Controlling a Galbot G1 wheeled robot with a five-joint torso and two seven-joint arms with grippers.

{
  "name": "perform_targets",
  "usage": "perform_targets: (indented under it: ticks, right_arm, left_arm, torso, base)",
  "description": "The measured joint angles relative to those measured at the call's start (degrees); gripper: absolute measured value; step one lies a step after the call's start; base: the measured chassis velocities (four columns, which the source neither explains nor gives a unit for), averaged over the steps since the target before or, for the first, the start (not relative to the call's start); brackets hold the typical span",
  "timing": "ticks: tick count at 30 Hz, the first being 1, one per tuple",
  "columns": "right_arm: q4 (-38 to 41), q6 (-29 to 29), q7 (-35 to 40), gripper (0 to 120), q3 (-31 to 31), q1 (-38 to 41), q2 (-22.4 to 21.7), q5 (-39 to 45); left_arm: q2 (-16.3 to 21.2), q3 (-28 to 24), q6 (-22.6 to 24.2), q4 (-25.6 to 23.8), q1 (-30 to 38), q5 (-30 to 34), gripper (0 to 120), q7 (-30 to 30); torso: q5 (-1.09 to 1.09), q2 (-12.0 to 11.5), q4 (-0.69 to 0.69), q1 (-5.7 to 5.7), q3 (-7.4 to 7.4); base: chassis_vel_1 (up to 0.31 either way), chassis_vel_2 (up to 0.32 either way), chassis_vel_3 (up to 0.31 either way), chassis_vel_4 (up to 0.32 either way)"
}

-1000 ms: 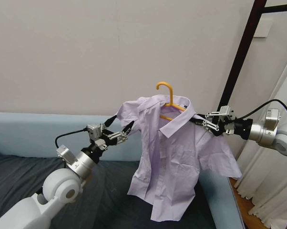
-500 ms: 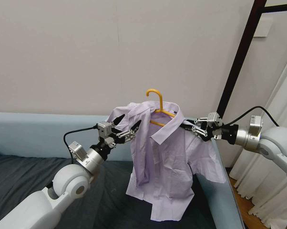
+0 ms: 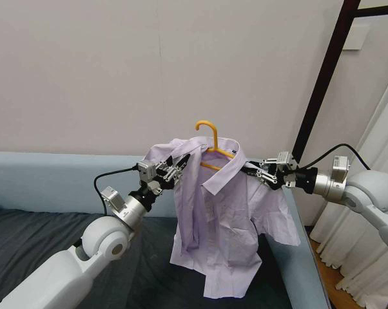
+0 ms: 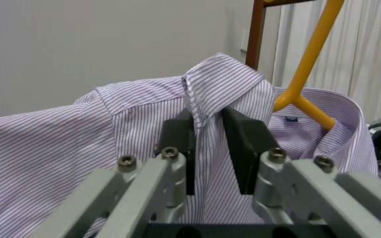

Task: Pick up the clothes from the sofa and hang them on the clothes hanger.

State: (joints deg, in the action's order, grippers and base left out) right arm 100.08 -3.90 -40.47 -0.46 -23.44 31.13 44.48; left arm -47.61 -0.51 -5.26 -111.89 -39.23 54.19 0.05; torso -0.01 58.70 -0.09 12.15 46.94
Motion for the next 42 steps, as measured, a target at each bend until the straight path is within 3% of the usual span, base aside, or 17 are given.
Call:
perform_targets:
  ticks: [5,12,17,18,21,30,42]
  right_arm:
    - [-0.66,0.32,0.04,7,-0.02,0.08,0.47,-0.24]
    - [-1.22,-0.52,1.04,7,-0.03,0.08,0.75,-2.10]
    - [-1.31,-1.79,1.59,7,-0.03,0.10,0.86,-3.36]
    - [-1.50,-2.41,2.26,7,0.00,0.07,0.99,-3.77]
    - [-1.61,-2.58,2.66,7,0.01,-0.02,1.26,-3.07]
    - [-0.77,-2.58,2.67,7,-0.39,-0.02,1.07,3.21]
    - [0.29,-1.84,4.97,7,-0.53,-1.01,0.67,5.62]
  left_arm:
    - [0.85,-0.27,-0.01,1.25,2.36,0.08,0,0.01]
    - [4.89,-2.03,0.36,4.46,10.71,-2.09,0,0.74]
    - [7.71,-2.98,2.38,5.20,16.73,-6.02,0,0.96]
    - [9.53,-3.18,4.52,4.93,19.90,-9.11,0,0.90]
    - [10.26,-3.21,7.51,2.09,17.62,-11.77,0,0.51]
    - [8.05,-5.63,9.25,1.34,12.12,-15.91,0,0.28]
    - [4.57,-8.07,7.55,-1.37,10.42,-11.31,0,-1.03]
  torso:
    - [0.00,0.00,0.01,0.00,0.00]
    - [-0.01,0.00,0.01,0.00,0.00]
    - [0.00,-0.01,0.00,0.00,0.00]
    - [0.02,-0.01,0.00,0.00,-0.01]
    - [0.01,0.00,0.01,0.00,-0.01]
    - [0.00,-0.01,0.01,0.00,0.00]
    - [0.01,0.00,0.00,0.00,-0.01]
  base:
    - [0.000,0.000,0.000,0.000]
    - [0.000,0.000,0.000,0.000]
    - [0.000,0.000,0.000,0.000]
    - [0.000,0.000,0.000,0.000]
    - [0.000,0.000,0.000,0.000]
    - [0.000,0.000,0.000,0.000]
    - [0.000,0.000,0.000,0.000]
